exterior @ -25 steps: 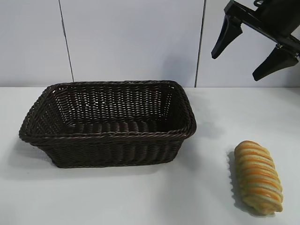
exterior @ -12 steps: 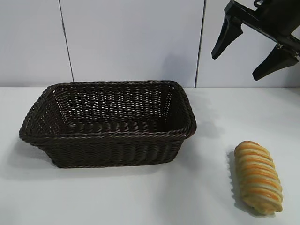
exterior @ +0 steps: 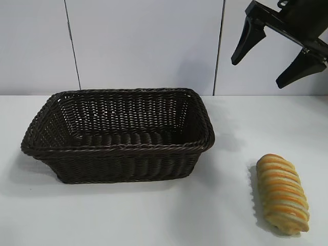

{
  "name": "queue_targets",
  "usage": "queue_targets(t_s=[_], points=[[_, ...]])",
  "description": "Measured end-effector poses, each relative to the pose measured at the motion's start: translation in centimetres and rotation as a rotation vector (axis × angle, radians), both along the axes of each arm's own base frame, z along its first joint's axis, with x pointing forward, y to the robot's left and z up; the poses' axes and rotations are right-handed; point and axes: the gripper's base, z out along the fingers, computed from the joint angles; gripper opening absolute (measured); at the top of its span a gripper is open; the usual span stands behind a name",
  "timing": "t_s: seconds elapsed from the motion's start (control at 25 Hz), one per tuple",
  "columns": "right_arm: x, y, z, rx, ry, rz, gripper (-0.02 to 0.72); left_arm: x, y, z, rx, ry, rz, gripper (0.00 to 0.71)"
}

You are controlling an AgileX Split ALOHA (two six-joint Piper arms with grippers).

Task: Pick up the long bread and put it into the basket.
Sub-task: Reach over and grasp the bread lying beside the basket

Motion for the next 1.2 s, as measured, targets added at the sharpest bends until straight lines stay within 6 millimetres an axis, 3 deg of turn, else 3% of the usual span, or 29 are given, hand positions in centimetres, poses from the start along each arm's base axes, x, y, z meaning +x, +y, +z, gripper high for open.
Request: queue_targets(t_s=[0.2,0.88,1.2], points=[[0.0,0.0,0.0,0.000,0.001,0.001,0.695,1.9,-0.5,-4.0,-0.051,0.131,-0.033,0.694],[0.0,0.0,0.0,0.000,0.005,0.003,0.695,3.1,0.0,-4.5,-0.008,0.056,-0.007,0.694],[-0.7,-0.2,1.2,-0.028,-0.023,0.014,0.695,1.9,0.0,-4.5,-0.006,-0.029,-0.007,0.694]])
